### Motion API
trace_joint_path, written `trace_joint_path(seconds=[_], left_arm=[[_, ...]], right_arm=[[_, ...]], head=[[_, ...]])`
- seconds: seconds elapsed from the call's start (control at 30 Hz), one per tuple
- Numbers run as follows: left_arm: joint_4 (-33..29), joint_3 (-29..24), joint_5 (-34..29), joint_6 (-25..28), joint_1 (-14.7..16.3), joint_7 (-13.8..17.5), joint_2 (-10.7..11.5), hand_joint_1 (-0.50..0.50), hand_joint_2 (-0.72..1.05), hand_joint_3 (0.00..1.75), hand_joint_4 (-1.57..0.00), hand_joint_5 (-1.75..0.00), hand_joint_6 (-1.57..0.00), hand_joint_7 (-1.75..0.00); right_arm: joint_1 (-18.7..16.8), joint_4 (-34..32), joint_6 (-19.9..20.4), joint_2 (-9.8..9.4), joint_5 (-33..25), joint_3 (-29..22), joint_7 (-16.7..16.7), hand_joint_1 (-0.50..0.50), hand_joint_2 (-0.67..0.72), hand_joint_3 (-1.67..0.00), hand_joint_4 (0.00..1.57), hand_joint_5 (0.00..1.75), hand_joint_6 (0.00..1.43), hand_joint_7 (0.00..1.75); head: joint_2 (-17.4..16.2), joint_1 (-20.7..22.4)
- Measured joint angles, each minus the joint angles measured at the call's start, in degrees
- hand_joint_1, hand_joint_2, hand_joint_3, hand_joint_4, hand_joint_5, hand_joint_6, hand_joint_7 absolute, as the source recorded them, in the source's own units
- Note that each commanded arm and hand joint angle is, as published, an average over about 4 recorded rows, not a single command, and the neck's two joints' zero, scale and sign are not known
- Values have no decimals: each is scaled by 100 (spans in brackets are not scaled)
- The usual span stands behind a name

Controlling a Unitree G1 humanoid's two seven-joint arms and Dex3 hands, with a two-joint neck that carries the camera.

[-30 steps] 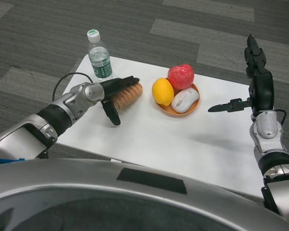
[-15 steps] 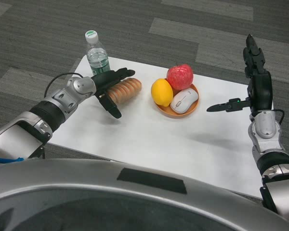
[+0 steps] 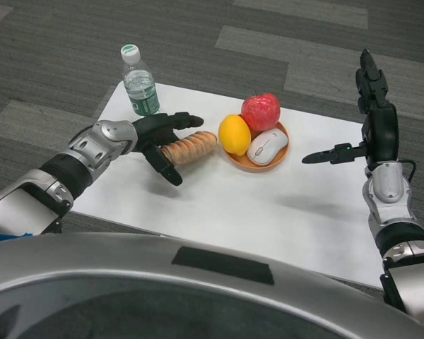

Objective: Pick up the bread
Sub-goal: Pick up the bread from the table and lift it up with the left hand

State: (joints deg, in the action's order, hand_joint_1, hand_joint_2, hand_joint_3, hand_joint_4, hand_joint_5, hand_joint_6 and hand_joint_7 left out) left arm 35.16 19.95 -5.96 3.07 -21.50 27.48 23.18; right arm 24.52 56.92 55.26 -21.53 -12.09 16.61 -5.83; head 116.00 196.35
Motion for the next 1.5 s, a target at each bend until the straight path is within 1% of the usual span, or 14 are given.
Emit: trace_joint_path(seconds=[0.13, 0.27, 0.47, 0.53, 0.63, 0.7, 0.77, 0.97, 1.07, 1.17, 1.3, 1.33, 1.4, 1.5], left_arm=[[2, 38, -236, 20, 16, 7, 16, 46, 60, 9, -20, -175, 0, -51], [-22, 63, -474, 247, 18, 87, 34, 46, 56, 9, -19, -175, 0, -66], [-53, 63, -490, 356, 18, 149, 60, 46, 65, 9, -15, -175, 0, -80], [-57, 64, -486, 359, 18, 152, 69, 46, 69, 9, -15, -175, 0, -86], [-61, 65, -483, 355, 18, 154, 74, 46, 65, 9, -15, -175, 0, -91], [-62, 65, -482, 350, 19, 154, 74, 46, 60, 9, -15, -175, 0, -91], [-62, 64, -483, 342, 20, 154, 75, 46, 60, 9, -16, -175, 0, -91], [-63, -4, -575, 314, 70, 190, 84, 46, 60, 9, -19, -175, 0, -91], [-59, -145, -920, 333, 171, 272, 119, 46, 60, 9, -19, -175, 0, -86], [-83, -333, -1207, 361, 293, 367, 175, 46, 60, 9, -22, -175, 0, -70], [-235, -673, -1465, 377, 486, 463, 211, 46, 60, 9, -22, -175, 0, -37], [-291, -747, -1484, 380, 519, 487, 217, 46, 60, 9, -22, -175, 0, -31], [-420, -912, -1513, 386, 594, 526, 225, 46, 60, 9, -22, -175, 0, -28], [-628, -1168, -1647, 391, 709, 548, 238, 46, 60, 9, -23, -175, 0, -28]], right_arm=[[0, -5, 0, 22, 0, 0, 0, -50, 9, 0, 0, 0, 0, 0], [0, -21, 0, 28, 0, 0, 0, -50, 9, 0, 0, 0, 0, 0], [0, -45, 0, 30, 0, 0, 0, -50, 9, 0, 0, 0, 0, 0], [0, -47, 0, 30, 0, 0, 0, -50, 12, 0, 0, 0, 0, 0], [0, -52, 0, 30, 0, 0, 0, -50, 15, 0, 0, 0, 0, 0], [0, -57, 0, 30, 0, 1, 0, -50, 15, 0, 0, 0, 0, 0], [0, -61, 0, 33, 0, 1, 0, -50, 12, 0, 0, 0, 0, 0], [0, -73, 0, 56, 0, 1, 0, -48, 12, 0, 0, 0, 0, 0], [-1, -82, 0, 64, 0, 1, -1, -50, 12, 0, 0, 0, 0, 0], [-1, -89, 0, 71, 0, 1, -1, -50, 14, 0, 0, 0, 0, 0], [-3, -99, 0, 76, 0, 1, -2, -50, 15, 0, 0, 0, 0, 0], [-3, -100, 0, 77, 0, 1, -2, -50, 15, 0, 0, 0, 0, 0], [-4, -104, 1, 79, 0, 1, -2, -50, 15, 0, 0, 0, 0, 0], [-6, -111, 1, 81, 0, 1, -3, -50, 11, 0, 0, 0, 0, 0]], head=[[1, 23], [8, 65], [11, 92], [11, 94], [20, 120], [32, 148], [40, 150], [57, 172], [63, 198], [68, 217], [80, 238], [84, 240], [94, 249], [113, 269]])
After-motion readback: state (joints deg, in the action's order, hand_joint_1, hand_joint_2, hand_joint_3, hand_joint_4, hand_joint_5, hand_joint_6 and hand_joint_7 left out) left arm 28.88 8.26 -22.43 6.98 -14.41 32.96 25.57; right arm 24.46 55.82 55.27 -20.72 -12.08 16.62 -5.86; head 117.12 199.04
